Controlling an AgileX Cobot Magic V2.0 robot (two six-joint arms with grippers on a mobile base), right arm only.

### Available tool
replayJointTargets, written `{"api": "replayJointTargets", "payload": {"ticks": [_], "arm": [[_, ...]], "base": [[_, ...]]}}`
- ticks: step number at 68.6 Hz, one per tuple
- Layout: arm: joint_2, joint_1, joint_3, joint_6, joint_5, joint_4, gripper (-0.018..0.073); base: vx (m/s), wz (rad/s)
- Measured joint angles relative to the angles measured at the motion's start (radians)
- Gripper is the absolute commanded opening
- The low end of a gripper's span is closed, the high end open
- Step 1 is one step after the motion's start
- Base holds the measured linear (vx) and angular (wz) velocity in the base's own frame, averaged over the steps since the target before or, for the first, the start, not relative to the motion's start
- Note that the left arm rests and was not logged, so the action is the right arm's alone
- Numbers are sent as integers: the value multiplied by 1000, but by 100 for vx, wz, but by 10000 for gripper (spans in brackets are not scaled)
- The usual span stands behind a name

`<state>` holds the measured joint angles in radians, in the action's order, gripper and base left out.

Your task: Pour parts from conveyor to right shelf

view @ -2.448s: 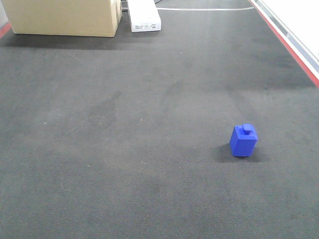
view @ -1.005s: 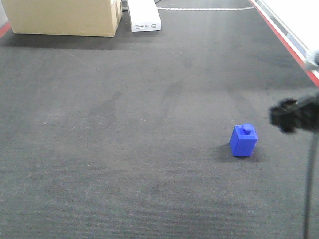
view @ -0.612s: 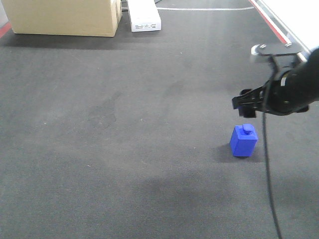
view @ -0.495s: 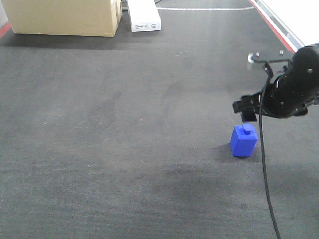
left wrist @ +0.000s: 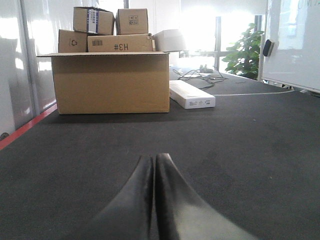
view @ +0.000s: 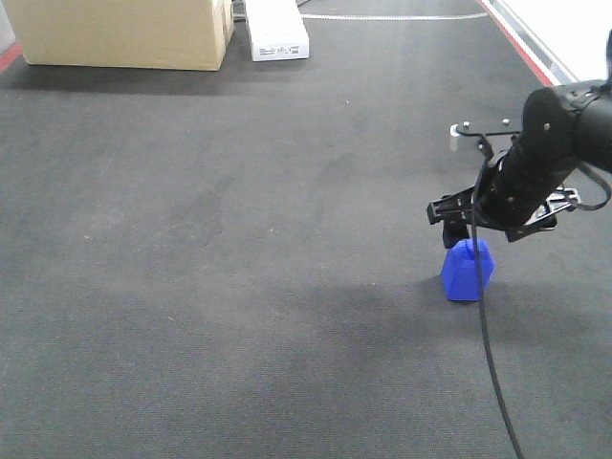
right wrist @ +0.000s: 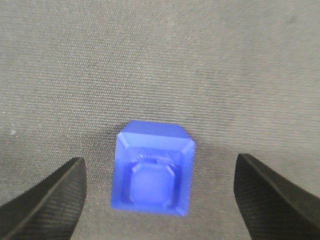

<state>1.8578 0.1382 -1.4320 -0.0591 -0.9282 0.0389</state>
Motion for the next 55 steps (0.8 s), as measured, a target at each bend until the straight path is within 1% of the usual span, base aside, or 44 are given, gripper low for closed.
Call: {"api": "replayJointTargets", "payload": {"ticks": [11,17,23,33,35,46,55], "arm": [[56,0,0,-1,-1,-4,565],[83,0,0,-1,-2,-5,492],[99,0,0,-1,-3,-8,334],[97,0,0,-1,1,-18,18],[96,0,0,-1,1,-20,-17],[32,0,1,-1,11,-25,-9],[-77,0,49,-1,61,-25,-9]], "base": [[0,0],[0,0],[0,0],[0,0],[0,0],[0,0],[0,0]]}}
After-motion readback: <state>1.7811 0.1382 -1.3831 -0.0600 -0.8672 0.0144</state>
